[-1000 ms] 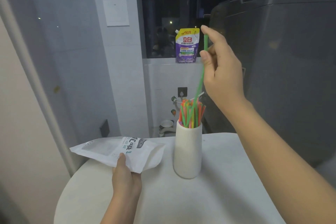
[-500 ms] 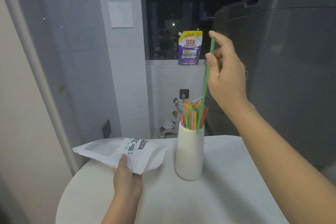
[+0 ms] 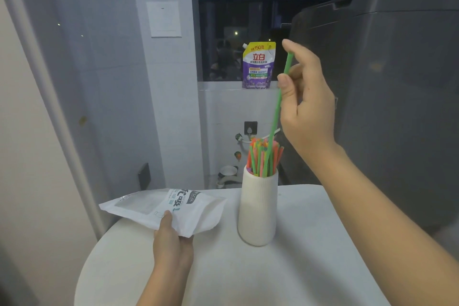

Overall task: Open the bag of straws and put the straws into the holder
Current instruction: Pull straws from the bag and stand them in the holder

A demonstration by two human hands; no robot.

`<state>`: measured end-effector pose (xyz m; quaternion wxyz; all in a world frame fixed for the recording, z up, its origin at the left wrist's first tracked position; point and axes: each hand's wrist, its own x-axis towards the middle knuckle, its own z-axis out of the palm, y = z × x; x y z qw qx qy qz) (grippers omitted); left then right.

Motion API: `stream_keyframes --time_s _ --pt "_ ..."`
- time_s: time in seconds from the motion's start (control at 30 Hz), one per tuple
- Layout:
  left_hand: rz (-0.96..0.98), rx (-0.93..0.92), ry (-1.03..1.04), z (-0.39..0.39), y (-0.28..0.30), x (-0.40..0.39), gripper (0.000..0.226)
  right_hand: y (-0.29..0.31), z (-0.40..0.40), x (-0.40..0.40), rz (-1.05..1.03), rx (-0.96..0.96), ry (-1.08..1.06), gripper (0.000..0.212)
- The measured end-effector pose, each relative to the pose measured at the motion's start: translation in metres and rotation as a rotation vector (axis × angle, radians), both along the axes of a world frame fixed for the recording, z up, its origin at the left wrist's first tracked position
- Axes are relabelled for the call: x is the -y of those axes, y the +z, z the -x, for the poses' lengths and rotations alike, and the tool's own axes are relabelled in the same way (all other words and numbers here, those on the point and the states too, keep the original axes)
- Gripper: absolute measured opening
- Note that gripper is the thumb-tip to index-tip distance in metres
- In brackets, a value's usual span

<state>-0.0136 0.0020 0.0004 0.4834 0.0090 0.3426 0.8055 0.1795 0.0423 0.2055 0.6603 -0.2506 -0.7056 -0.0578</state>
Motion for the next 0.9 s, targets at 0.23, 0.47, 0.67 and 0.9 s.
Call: stream_keyframes --time_s 0.23,0.47,0.67,0.9 --pt "-0.009 0.0 -0.025 0.001 0.0 0.001 0.033 -0.009 0.001 0.01 -0.07 0.068 0.061 0.042" --pt "-0.012 -0.003 -0.021 0.001 0.001 0.003 0.034 -0.013 0.006 0.02 -0.024 0.072 0.153 0.046" --pt "-0.021 -0.02 -0.028 0.003 0.001 0.006 0.025 -0.023 0.006 0.017 0.199 0.053 0.06 0.032" --pt "-0.027 0.005 -0.015 0.005 0.0 0.005 0.026 -0.035 -0.008 -0.002 0.528 0.198 -0.133 0.014"
